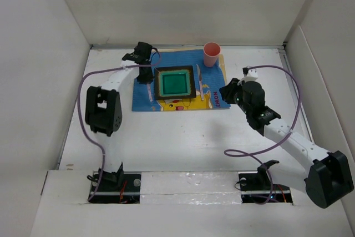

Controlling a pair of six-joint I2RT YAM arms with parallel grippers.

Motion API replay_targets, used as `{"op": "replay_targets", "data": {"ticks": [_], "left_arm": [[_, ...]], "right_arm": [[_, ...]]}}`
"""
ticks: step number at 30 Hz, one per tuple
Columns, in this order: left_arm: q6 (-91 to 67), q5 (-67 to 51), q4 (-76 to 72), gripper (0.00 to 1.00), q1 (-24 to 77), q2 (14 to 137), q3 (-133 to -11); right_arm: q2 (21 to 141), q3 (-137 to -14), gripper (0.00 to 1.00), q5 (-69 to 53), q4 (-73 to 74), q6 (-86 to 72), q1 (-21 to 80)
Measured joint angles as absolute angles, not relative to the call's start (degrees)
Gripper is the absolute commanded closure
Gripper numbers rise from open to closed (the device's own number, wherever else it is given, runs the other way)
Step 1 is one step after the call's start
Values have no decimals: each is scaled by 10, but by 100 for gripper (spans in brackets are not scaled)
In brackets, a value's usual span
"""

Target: Set the dinner table for one person

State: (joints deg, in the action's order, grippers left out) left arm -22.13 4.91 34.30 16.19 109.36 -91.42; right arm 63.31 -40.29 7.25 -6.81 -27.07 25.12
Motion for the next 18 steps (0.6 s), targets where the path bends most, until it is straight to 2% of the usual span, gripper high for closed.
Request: {"op": "replay_targets", "data": {"ticks": [7,18], "left_arm": [[-170,118,384,100,162,1247,-1036],[-147,153,411,100,162,1268,-1080]], "right_arm": [[657,-403,70,80,-65,-268,269],[665,-404,70,90,-65,-268,281]]}}
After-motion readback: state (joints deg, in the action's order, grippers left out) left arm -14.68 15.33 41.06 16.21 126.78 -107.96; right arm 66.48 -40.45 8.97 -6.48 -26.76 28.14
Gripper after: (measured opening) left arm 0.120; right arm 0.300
